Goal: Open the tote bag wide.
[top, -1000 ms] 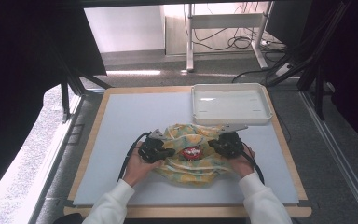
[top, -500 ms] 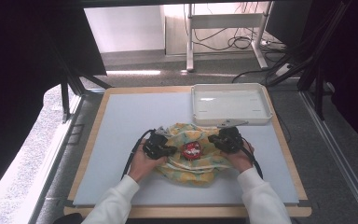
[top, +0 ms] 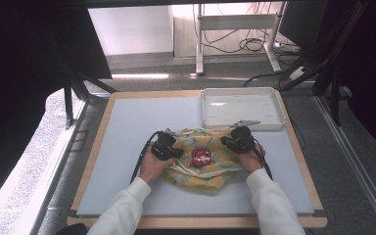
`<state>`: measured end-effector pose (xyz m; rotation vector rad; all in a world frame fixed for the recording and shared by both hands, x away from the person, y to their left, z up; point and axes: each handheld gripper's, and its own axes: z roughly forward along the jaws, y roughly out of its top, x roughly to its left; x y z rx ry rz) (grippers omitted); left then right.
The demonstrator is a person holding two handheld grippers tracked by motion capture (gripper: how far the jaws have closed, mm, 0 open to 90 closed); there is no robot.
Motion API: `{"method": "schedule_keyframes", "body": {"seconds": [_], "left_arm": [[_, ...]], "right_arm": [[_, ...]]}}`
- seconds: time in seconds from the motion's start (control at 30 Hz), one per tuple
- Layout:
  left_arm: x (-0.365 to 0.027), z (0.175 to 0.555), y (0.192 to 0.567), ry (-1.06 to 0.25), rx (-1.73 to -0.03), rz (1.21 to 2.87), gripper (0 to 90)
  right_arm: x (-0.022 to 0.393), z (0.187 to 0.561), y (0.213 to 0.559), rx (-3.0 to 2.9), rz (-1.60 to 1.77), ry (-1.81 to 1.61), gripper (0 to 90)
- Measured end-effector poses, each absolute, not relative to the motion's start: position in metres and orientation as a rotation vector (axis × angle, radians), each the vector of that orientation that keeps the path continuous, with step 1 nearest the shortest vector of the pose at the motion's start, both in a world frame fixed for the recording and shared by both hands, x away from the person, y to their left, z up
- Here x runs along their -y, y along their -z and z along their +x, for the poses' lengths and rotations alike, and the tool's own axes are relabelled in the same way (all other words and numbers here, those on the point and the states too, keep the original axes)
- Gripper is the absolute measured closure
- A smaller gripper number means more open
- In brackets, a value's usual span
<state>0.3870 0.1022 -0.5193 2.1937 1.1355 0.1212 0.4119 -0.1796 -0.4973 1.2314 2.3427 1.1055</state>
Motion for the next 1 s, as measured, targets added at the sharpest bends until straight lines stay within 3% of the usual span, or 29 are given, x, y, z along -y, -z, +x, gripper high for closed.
{"method": "schedule_keyframes", "body": {"seconds": [0.57,1.0], "left_arm": [[-0.106,0.389,0.523,-0.026,-1.138,2.190,90.0],[-0.100,0.376,0.486,-0.066,-1.028,2.158,90.0]], "right_arm": [[0.182,0.418,0.517,-2.429,1.345,-0.952,89.2],[0.176,0.374,0.470,-2.434,1.094,-1.075,89.2]]}}
